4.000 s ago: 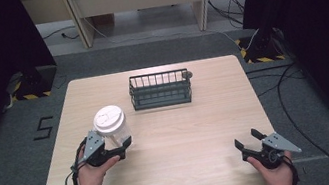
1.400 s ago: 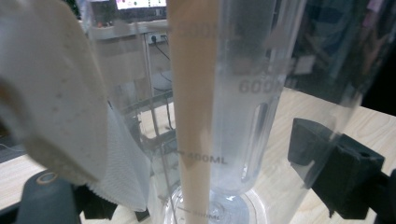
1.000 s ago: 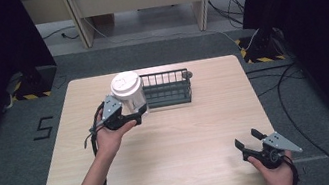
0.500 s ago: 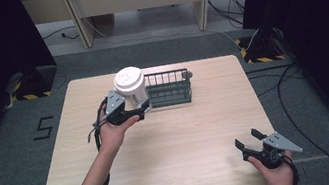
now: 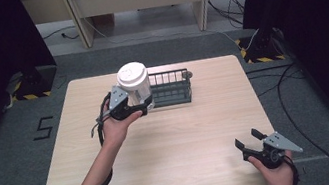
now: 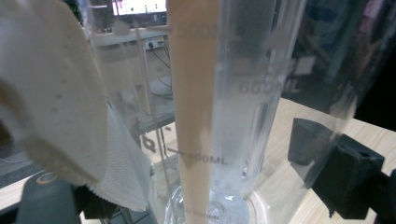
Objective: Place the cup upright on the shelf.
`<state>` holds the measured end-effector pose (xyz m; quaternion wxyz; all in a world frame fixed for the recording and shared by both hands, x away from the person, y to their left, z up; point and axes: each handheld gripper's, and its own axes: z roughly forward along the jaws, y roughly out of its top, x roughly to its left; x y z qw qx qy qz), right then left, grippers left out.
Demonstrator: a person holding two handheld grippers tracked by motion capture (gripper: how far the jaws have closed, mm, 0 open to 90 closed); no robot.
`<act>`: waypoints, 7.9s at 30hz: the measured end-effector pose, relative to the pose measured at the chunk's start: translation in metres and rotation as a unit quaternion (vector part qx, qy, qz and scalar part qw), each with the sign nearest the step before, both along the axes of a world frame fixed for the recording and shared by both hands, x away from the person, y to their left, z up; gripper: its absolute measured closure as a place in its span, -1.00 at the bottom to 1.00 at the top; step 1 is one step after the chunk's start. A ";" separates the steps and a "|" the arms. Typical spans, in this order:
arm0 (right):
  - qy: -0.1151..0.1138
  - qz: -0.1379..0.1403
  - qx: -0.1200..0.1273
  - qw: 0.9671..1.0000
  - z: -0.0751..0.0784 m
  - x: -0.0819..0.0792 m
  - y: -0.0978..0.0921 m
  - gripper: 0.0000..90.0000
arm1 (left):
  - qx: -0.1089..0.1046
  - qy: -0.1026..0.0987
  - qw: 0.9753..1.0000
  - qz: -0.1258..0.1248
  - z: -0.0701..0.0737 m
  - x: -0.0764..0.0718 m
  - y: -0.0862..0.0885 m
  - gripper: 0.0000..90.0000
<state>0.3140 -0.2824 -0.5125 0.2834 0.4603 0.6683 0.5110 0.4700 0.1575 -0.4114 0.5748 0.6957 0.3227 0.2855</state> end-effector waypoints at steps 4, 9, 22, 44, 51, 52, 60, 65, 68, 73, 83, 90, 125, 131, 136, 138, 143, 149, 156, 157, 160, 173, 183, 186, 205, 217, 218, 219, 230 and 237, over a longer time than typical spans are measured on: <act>0.001 -0.001 0.003 1.000 0.000 0.000 0.000 -0.50 | 0.001 0.000 1.000 -0.001 0.001 0.004 -0.002 -0.65; 0.001 -0.001 0.004 1.000 0.000 0.000 0.000 -0.50 | 0.003 0.000 1.000 -0.001 0.004 0.009 -0.005 -0.65; 0.001 -0.001 0.005 1.000 0.000 0.000 -0.001 -0.50 | 0.005 -0.001 1.000 -0.004 0.008 0.017 -0.015 -0.65; 0.001 -0.002 0.006 1.000 0.000 -0.001 -0.001 -0.50 | 0.007 -0.007 1.000 -0.007 0.018 0.030 -0.028 -0.65; 0.001 -0.002 0.009 1.000 0.000 -0.001 -0.002 -0.50 | 0.007 -0.007 1.000 -0.006 0.022 0.038 -0.033 -0.65; 0.001 -0.002 0.009 1.000 0.000 -0.001 -0.002 -0.50 | 0.007 -0.007 1.000 -0.006 0.022 0.038 -0.033 -0.65; 0.001 -0.002 0.011 1.000 0.000 -0.001 -0.002 -0.50 | 0.008 -0.006 1.000 -0.004 0.024 0.047 -0.038 -0.65; 0.002 -0.001 0.010 1.000 0.000 0.000 -0.002 -0.50 | 0.010 -0.004 1.000 -0.002 0.024 0.052 -0.041 -0.65; 0.001 -0.001 0.011 1.000 0.000 0.000 -0.002 -0.50 | 0.011 -0.004 1.000 -0.001 0.025 0.055 -0.043 -0.65; 0.002 -0.002 0.013 1.000 0.000 -0.001 -0.003 -0.50 | 0.010 -0.002 1.000 0.004 0.024 0.062 -0.046 -0.65; 0.001 -0.001 0.012 1.000 0.000 0.000 -0.003 -0.50 | 0.019 0.008 1.000 0.014 0.017 0.077 -0.052 -0.65; 0.004 -0.001 0.016 1.000 0.000 0.000 -0.003 -0.50 | 0.014 0.017 0.999 0.030 0.010 0.090 -0.058 -0.65; 0.007 0.003 0.019 1.000 0.000 0.001 -0.004 -0.50 | 0.042 0.062 0.995 0.065 -0.032 0.108 -0.077 -0.65; 0.007 0.004 0.019 1.000 0.000 0.001 -0.004 -0.50 | 0.045 0.066 0.994 0.070 -0.036 0.109 -0.079 -0.66; 0.007 0.004 0.018 1.000 0.000 0.001 -0.004 -0.50 | 0.046 0.070 0.993 0.079 -0.041 0.108 -0.081 -0.66; 0.006 0.004 0.018 1.000 0.000 0.000 -0.004 -0.50 | 0.049 0.068 0.993 0.082 -0.042 0.108 -0.081 -0.66; 0.008 0.004 0.019 1.000 0.000 0.001 -0.004 -0.50 | 0.053 0.068 0.993 0.084 -0.042 0.108 -0.082 -0.66; 0.007 0.005 0.019 1.000 0.000 0.001 -0.004 -0.50 | 0.064 0.070 0.992 0.086 -0.042 0.107 -0.084 -0.66; 0.006 0.005 0.018 1.000 0.000 0.001 -0.004 -0.50 | 0.073 0.072 0.991 0.087 -0.041 0.106 -0.083 -0.69; 0.006 0.005 0.018 1.000 0.000 0.001 -0.004 -0.50 | 0.073 0.072 0.991 0.087 -0.041 0.106 -0.083 -0.69; 0.008 0.006 0.017 1.000 0.000 0.001 -0.004 -0.50 | 0.079 0.068 0.991 0.086 -0.036 0.104 -0.079 -0.72; 0.007 0.005 0.015 1.000 0.000 0.001 -0.003 -0.50 | 0.054 0.059 0.994 0.078 -0.034 0.086 -0.069 -0.69; 0.008 0.004 0.014 1.000 0.000 0.001 -0.003 -0.50 | 0.048 0.051 0.995 0.065 -0.032 0.071 -0.059 -0.69; 0.007 0.004 0.013 1.000 0.000 0.001 -0.003 -0.50 | 0.046 0.052 0.996 0.064 -0.031 0.067 -0.053 -0.69; 0.007 0.001 0.012 1.000 0.000 0.001 -0.002 -0.50 | 0.056 0.043 0.996 0.046 -0.028 0.030 -0.023 -0.68; 0.007 0.001 0.012 1.000 0.000 0.001 -0.002 -0.50 | 0.059 0.045 0.997 0.033 -0.035 -0.001 -0.007 -0.68; 0.007 0.001 0.012 1.000 0.000 0.001 -0.002 -0.50 | 0.059 0.045 0.997 0.033 -0.035 -0.001 -0.007 -0.68; 0.005 0.000 0.009 1.000 0.000 0.001 -0.003 -0.50 | 0.058 0.045 0.997 0.032 -0.035 -0.006 -0.004 -0.68; 0.006 0.000 0.008 1.000 0.000 0.001 -0.002 -0.50 | 0.054 0.045 0.997 0.027 -0.039 -0.040 0.019 -0.68; 0.007 0.000 0.009 1.000 0.000 0.000 -0.002 -0.50 | 0.050 0.046 0.997 0.035 -0.046 -0.060 0.036 -0.68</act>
